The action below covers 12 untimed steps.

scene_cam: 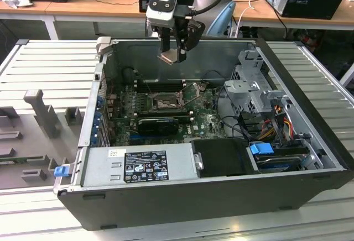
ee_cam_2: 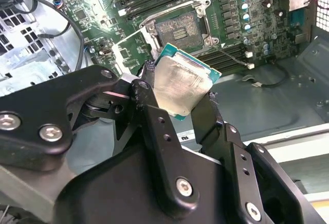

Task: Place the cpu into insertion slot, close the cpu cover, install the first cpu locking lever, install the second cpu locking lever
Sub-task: 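Place the cpu into insertion slot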

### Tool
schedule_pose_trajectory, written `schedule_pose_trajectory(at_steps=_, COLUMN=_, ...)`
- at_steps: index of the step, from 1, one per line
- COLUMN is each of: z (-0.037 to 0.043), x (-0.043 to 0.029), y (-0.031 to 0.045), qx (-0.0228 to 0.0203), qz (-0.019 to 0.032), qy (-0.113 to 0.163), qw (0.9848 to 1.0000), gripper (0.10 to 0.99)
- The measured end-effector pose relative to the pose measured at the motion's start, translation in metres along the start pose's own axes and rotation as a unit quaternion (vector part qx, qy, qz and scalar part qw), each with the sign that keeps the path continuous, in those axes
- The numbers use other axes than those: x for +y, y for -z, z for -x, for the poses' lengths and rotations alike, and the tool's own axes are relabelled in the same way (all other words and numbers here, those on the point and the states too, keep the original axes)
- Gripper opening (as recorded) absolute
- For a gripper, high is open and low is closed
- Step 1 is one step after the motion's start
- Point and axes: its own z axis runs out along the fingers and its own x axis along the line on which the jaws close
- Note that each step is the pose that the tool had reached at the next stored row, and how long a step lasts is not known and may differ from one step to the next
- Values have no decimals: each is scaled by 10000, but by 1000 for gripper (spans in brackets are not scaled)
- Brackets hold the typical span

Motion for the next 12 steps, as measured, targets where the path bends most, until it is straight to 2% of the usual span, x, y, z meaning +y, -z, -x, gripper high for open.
schedule_pose_trajectory(at_steps=12, z=0, x=0, y=0, qx=-35, qz=8, qy=-390, qw=9992, gripper=529)
